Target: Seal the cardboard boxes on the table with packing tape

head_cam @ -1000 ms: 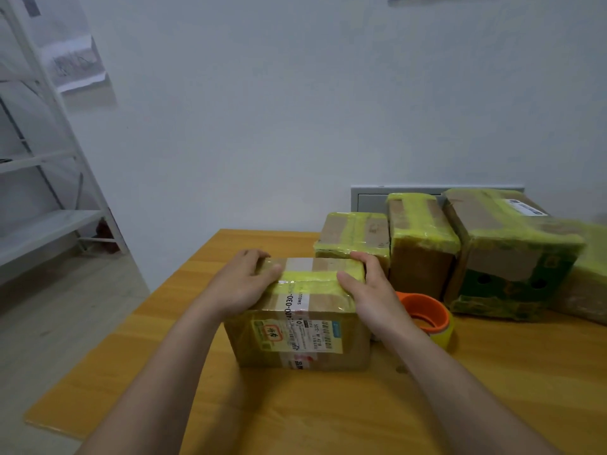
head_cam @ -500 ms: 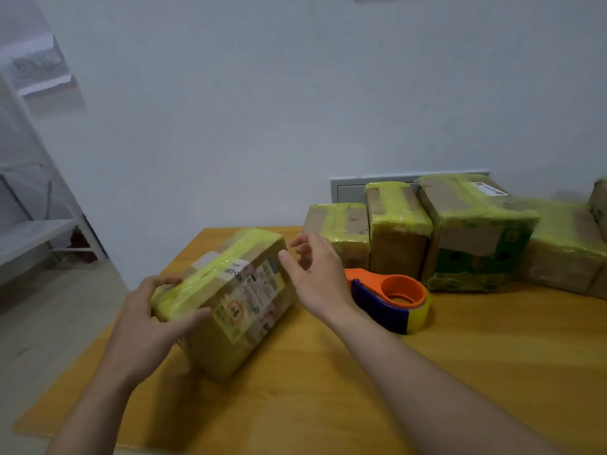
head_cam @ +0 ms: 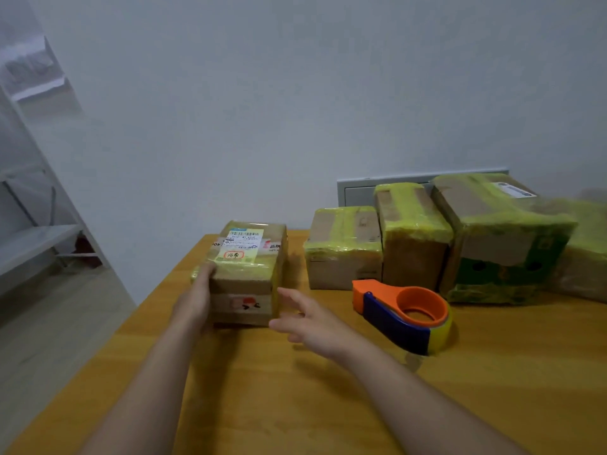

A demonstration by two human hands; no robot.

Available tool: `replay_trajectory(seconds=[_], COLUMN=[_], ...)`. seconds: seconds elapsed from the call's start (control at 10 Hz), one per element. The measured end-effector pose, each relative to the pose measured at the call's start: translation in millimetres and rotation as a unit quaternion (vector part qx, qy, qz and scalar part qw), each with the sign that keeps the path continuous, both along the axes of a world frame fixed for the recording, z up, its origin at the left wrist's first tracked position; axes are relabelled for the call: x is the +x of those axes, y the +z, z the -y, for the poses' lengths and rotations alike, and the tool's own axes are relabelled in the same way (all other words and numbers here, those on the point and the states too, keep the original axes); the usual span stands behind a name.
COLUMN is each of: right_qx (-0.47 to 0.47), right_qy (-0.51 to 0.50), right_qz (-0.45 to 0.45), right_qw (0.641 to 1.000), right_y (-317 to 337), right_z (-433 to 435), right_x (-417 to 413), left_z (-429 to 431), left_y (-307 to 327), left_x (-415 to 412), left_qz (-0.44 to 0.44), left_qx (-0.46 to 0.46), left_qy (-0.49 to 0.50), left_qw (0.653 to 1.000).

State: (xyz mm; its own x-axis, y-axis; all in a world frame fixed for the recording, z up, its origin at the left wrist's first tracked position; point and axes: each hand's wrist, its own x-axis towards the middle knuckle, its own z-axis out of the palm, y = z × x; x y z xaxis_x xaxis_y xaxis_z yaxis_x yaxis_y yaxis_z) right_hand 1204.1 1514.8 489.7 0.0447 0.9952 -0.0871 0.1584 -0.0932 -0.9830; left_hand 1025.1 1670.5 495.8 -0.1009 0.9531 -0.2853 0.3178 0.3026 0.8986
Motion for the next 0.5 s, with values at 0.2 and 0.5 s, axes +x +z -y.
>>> replay_trajectory(seconds=[0.2,0.5], right_qx=[0.005,0.088], right_qy=[-0.014,-0.207], right_qz=[-0.028,0.030], right_qw=[1.000,0.974], right_y=[3,20], right_z=[-7,41], right_x=[21,90], left_z=[-13,11], left_y=[-3,2], left_x=[38,58], left_qz=[0.009,-0.108], left_qx=[0.047,0.220], left_qy=[0.005,-0.036], left_qw=[0.999,0.969])
